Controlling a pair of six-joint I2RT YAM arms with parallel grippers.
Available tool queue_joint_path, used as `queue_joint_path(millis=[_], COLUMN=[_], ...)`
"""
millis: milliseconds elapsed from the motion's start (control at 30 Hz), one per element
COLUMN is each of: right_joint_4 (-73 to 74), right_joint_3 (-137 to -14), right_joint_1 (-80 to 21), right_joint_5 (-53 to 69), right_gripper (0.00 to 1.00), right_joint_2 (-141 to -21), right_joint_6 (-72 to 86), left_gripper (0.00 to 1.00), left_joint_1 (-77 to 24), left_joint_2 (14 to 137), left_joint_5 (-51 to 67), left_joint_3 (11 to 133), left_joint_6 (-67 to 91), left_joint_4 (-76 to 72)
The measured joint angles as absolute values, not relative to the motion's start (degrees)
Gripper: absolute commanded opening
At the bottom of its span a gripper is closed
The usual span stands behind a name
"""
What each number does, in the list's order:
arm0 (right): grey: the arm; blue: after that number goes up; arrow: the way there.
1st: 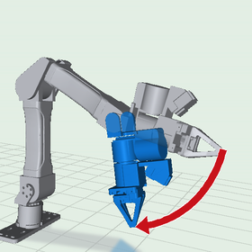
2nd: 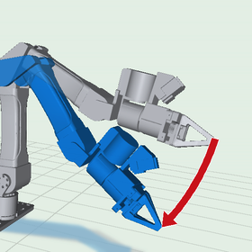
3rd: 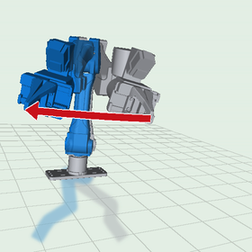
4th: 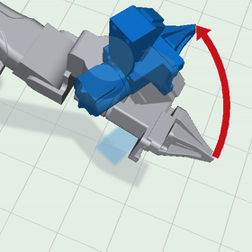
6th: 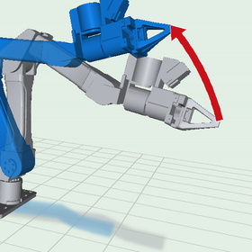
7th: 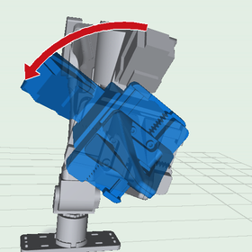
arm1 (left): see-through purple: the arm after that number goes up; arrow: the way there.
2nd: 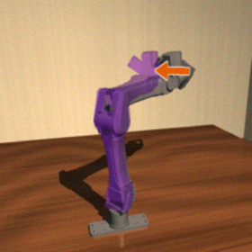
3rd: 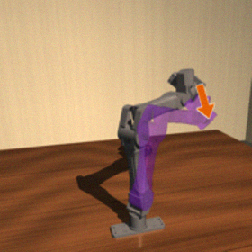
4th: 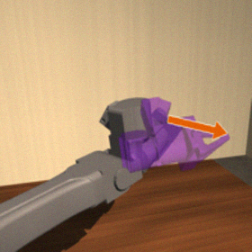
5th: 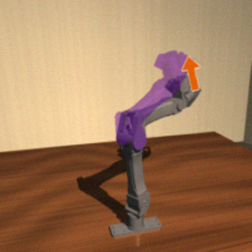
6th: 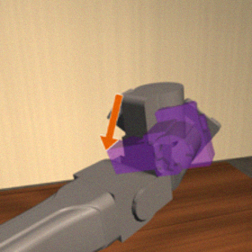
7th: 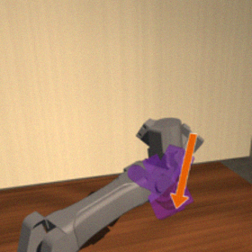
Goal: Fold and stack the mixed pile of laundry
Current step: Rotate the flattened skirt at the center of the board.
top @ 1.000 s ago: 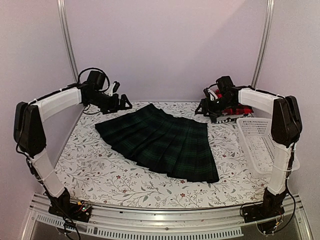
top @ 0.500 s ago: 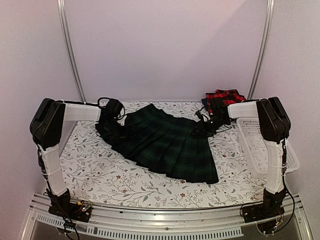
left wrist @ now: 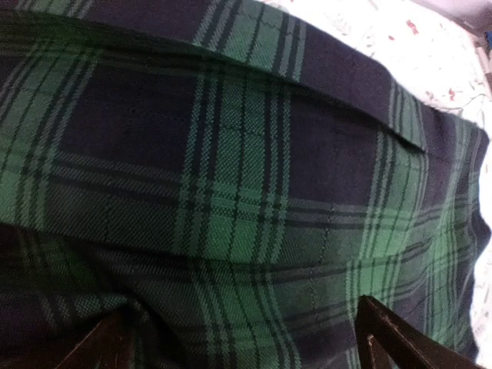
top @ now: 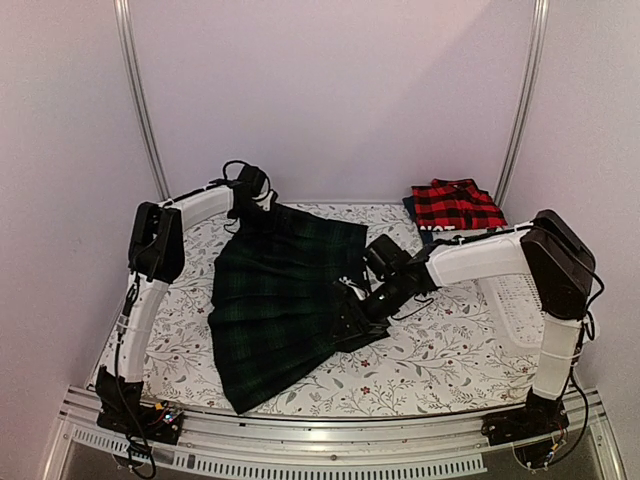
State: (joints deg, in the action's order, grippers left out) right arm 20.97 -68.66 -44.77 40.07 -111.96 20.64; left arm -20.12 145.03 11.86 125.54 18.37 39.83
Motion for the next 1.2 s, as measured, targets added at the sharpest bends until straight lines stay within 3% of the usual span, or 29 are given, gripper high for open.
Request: queue_joint_path(millis=[167,333,500,600,767,933,1200], right_joint_4=[19.22,18.87,20.03,21.76,23.92,19.07,14.26], right_joint_3=[-69.3,-75.72,-82.67,-83.09,-82.85,-77.17,-67.31], right_joint_1=[-43.53,-37.8,-38.46,-39.11,-39.31,-38.61,-38.54], right_joint_5=[40.69,39.42,39.16,39.18,37.95,38.94,38.57], right_gripper=[0.58,0.54,0.54,0.54,0.53,0.51,0.52], right_joint_2=[-105.32,-106.5,-115.04,-118.5,-122.83,-121.34,-114.15], right_joint_6=[24.73,24.32,21.39,19.42,17.34,17.17,19.51], left_gripper=[1.0,1.0,1.0,1.0,1.0,1.0,1.0], left_joint_1=[-20.67,-22.74,-27.16,-30.02,-31.86,-31.64,-30.52], left_joint_2=[144.29,126.54,106.56,101.12,102.19,108.95,126.61], left_joint_5=[14.57,16.25,18.83,20.49,21.5,20.58,20.25], left_joint_3=[128.46,108.12,84.27,73.93,63.09,68.1,93.43], left_joint_6=[16.03,14.61,15.81,17.93,22.44,23.83,21.32], left_joint_4=[41.39,39.66,34.39,31.07,28.05,27.64,29.76])
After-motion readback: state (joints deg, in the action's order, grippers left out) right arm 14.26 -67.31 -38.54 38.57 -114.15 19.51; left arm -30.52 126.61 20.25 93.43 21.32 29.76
